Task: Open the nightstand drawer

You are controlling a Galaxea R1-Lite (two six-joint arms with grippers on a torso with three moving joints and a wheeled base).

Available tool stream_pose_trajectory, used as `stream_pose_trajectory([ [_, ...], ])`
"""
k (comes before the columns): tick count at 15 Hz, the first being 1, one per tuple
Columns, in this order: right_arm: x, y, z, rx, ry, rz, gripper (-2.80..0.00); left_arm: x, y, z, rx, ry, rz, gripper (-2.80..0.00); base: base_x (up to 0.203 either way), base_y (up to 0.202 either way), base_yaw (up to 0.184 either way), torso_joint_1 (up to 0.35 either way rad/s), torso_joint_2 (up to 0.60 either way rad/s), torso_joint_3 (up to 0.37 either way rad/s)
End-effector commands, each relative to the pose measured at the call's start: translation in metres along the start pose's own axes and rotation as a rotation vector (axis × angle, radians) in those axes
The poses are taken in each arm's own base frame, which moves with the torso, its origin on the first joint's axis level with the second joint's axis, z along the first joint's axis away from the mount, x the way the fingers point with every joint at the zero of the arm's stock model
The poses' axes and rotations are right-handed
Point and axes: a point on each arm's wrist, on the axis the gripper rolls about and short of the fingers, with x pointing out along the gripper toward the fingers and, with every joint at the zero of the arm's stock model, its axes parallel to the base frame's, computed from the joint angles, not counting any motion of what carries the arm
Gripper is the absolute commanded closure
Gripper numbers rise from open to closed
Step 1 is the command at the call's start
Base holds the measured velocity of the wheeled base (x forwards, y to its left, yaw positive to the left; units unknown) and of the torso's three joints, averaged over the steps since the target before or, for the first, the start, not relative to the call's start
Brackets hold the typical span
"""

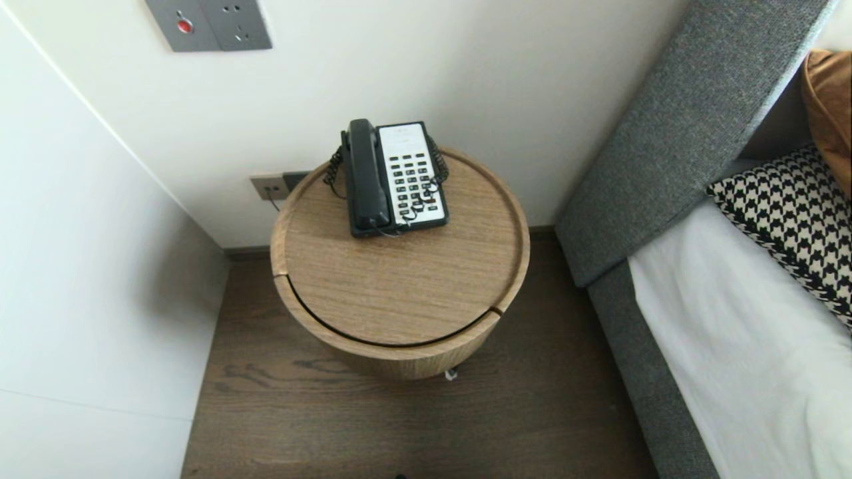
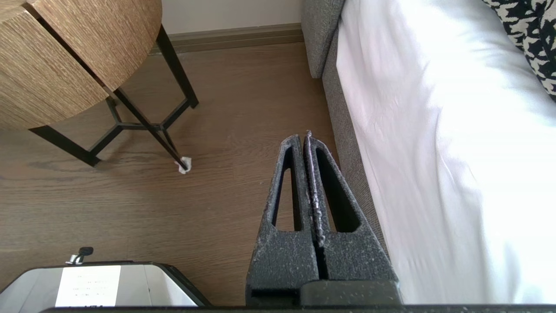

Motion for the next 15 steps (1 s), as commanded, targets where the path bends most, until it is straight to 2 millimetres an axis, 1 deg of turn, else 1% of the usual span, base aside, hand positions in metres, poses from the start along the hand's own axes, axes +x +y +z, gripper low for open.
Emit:
stream_pose_trajectory([
  [1, -0.0004, -0.0001, -0.0014, 0.0, -0.006, -0.001, 0.0, 0.0008, 0.0, -0.0114, 0.0, 0.036, 0.001, 0.0, 0.0, 0.0, 0.0, 0.0, 0.0, 0.0],
  [12, -0.0004, -0.0001, -0.0014, -0.001, -0.006, -0.001, 0.0, 0.0009, 0.0001, -0.0113, 0.018, 0.036, -0.002, 0.0, 0.0, 0.0, 0.0, 0.0, 0.0, 0.0],
  [14, -0.0004, -0.0001, -0.0014, 0.0, -0.006, -0.001, 0.0, 0.0008, 0.0001, -0.0146, 0.017, 0.069, -0.002, 0.0, 0.0, 0.0, 0.0, 0.0, 0.0, 0.0],
  [15, -0.0004, -0.0001, -0.0014, 0.0, -0.006, -0.001, 0.0, 0.0002, 0.0001, -0.0201, 0.013, 0.122, -0.004, 0.0, 0.0, 0.0, 0.0, 0.0, 0.0, 0.0],
])
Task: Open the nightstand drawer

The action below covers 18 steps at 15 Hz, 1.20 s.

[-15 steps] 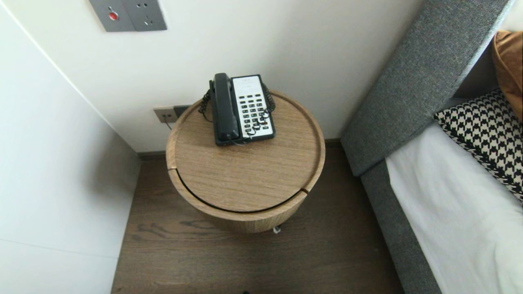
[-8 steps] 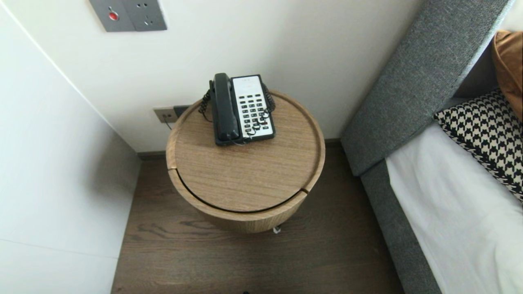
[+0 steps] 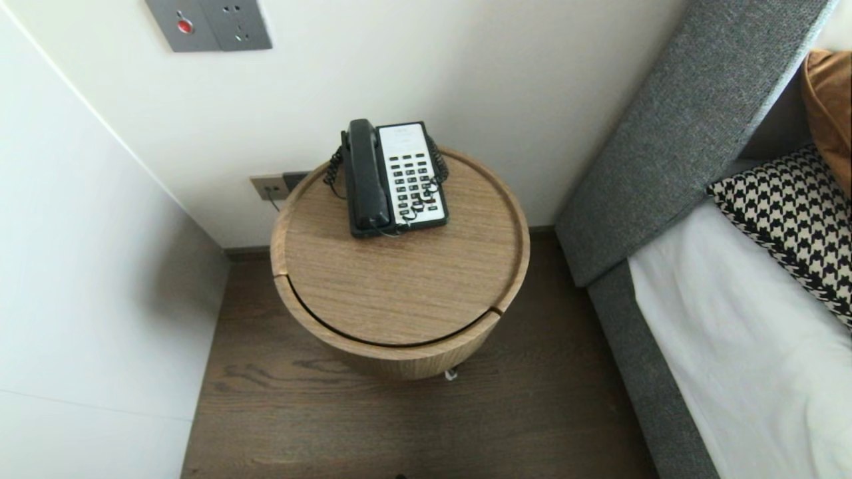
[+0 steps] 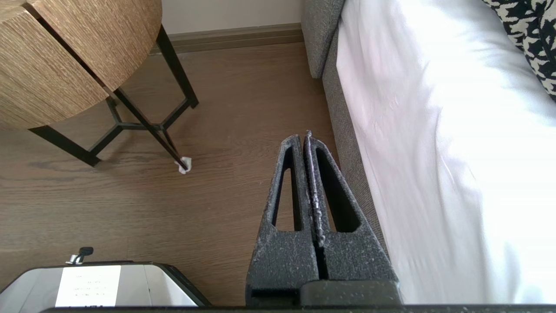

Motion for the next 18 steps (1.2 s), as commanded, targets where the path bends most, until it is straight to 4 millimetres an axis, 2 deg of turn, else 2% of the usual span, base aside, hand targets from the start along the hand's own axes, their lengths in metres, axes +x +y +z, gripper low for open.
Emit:
stream_pose_trajectory([
  [1, -0.0004, 0.0, -0.0014, 0.0, -0.006, -0.001, 0.0, 0.001, -0.0003, -0.0185, -0.008, 0.108, -0.003, 0.0, 0.0, 0.0, 0.0, 0.0, 0.0, 0.0],
  [18, -0.0004, 0.0, -0.0014, 0.0, -0.006, -0.001, 0.0, 0.0011, -0.0003, -0.0172, -0.013, 0.096, -0.005, 0.0, 0.0, 0.0, 0.0, 0.0, 0.0, 0.0],
])
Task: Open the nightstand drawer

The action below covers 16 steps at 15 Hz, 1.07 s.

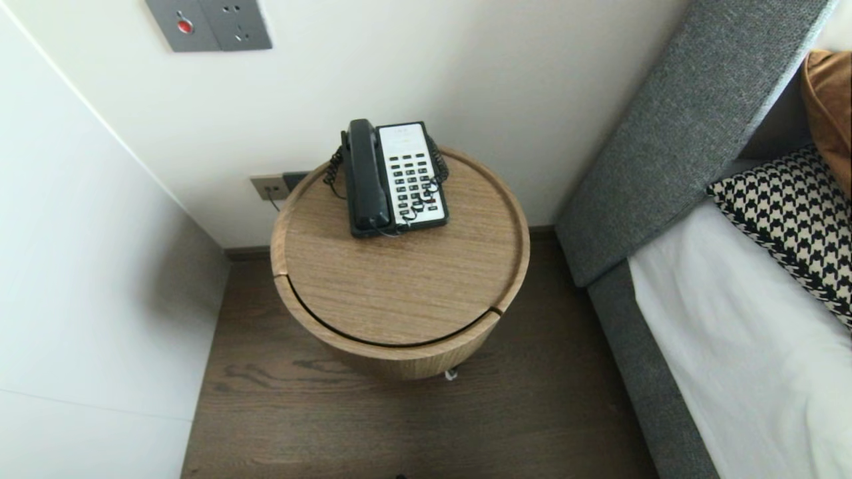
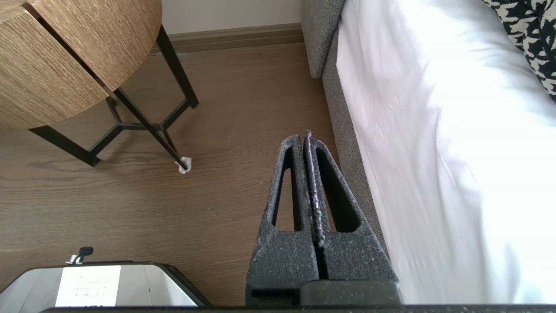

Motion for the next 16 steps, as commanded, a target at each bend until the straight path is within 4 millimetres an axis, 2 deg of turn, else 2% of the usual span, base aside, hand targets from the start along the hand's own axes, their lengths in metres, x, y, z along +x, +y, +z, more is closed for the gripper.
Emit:
stream_pose_trajectory([
  [1, -0.0004, 0.0, -0.0015, 0.0, -0.006, 0.0, 0.0, 0.0017, 0.0, -0.0114, 0.0, 0.038, 0.0, 0.0, 0.0, 0.0, 0.0, 0.0, 0.0, 0.0],
  [16, -0.0004, 0.0, -0.0014, 0.0, -0.006, 0.0, 0.0, 0.0018, 0.0, -0.0115, 0.001, 0.041, 0.0, 0.0, 0.0, 0.0, 0.0, 0.0, 0.0, 0.0],
])
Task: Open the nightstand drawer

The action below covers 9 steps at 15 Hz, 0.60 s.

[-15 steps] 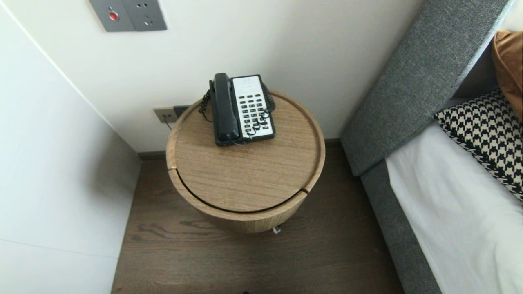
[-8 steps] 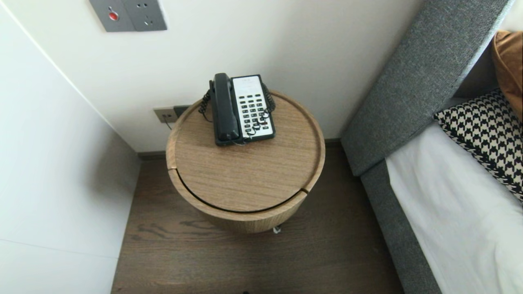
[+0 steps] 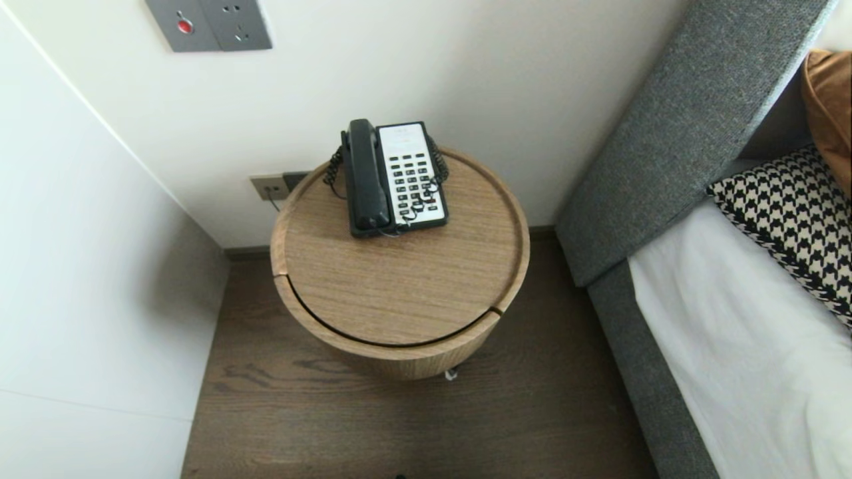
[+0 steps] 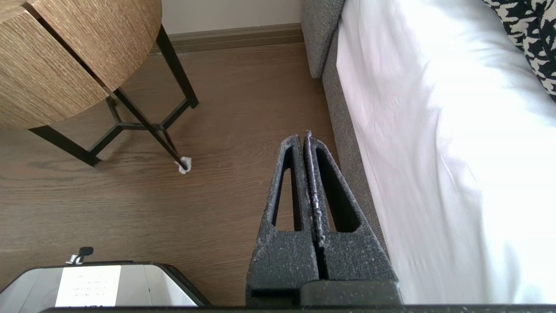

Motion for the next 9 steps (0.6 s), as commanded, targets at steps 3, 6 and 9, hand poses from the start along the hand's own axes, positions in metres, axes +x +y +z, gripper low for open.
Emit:
stream_pose_trajectory([
  [3, -0.0004, 0.0, -0.0015, 0.0, -0.006, 0.0, 0.0, 0.0025, 0.0, -0.0125, 0.0, 0.059, 0.0, 0.0, 0.0, 0.0, 0.0, 0.0, 0.0, 0.0],
  [6, -0.0004, 0.0, -0.0015, 0.0, -0.006, 0.0, 0.0, 0.0018, 0.0, -0.0125, 0.0, 0.05, 0.0, 0.0, 0.0, 0.0, 0.0, 0.0, 0.0, 0.0],
  [9, -0.0004, 0.0, -0.0016, -0.001, -0.004, 0.0, 0.0, 0.0018, 0.0, -0.012, 0.0, 0.045, 0.001, 0.0, 0.0, 0.0, 0.0, 0.0, 0.0, 0.0],
])
